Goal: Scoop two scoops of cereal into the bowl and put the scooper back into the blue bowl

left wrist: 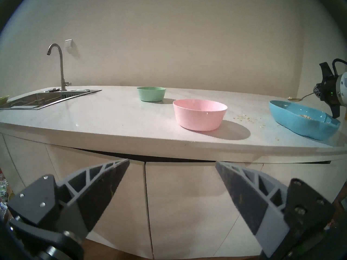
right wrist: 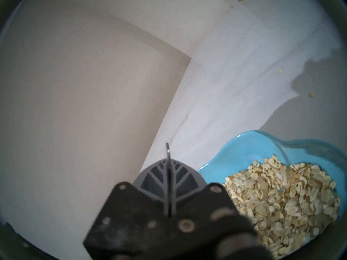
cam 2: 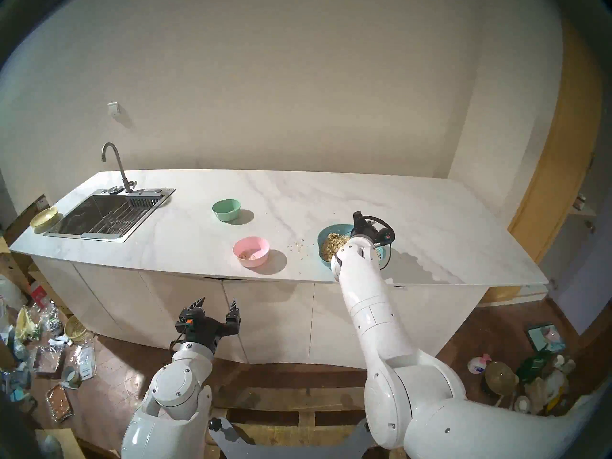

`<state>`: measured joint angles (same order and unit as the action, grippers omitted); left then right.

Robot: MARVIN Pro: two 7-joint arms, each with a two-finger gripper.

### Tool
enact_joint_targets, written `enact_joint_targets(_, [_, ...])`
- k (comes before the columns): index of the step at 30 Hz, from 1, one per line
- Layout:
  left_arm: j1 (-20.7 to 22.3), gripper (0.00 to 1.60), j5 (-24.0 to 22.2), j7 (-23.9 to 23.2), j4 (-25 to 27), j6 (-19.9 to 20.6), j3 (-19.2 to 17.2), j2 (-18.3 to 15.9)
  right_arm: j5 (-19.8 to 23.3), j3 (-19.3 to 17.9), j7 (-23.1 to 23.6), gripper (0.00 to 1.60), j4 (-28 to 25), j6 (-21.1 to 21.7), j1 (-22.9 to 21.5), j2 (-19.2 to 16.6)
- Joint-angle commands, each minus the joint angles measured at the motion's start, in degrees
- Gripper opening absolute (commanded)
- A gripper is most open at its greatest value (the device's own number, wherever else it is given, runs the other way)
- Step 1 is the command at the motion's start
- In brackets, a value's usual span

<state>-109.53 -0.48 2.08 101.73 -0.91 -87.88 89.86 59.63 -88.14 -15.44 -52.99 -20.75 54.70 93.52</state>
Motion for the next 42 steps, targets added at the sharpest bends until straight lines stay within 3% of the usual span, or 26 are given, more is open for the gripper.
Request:
enact_joint_targets(1, [0.31, 1.60, -0.11, -0.25, 1.52, -0.33, 0.15, -0.02, -0.90, 1.24, -0.13, 0.00, -2.90, 0.17, -1.68, 0.64])
enact_joint_targets(23, [0.33, 1.60, -0.10, -0.24, 1.49, -0.34, 0.15, -0.01, -3.53, 9.24, -2.69, 0.00, -3.74, -0.27, -2.18, 5.65])
enact_joint_targets(42, [0.33, 1.60, -0.10, -0.24, 1.49, -0.34, 0.15, -0.01, -5.36, 13.63, -5.40, 0.00, 2.87, -3.27, -5.67, 10.32])
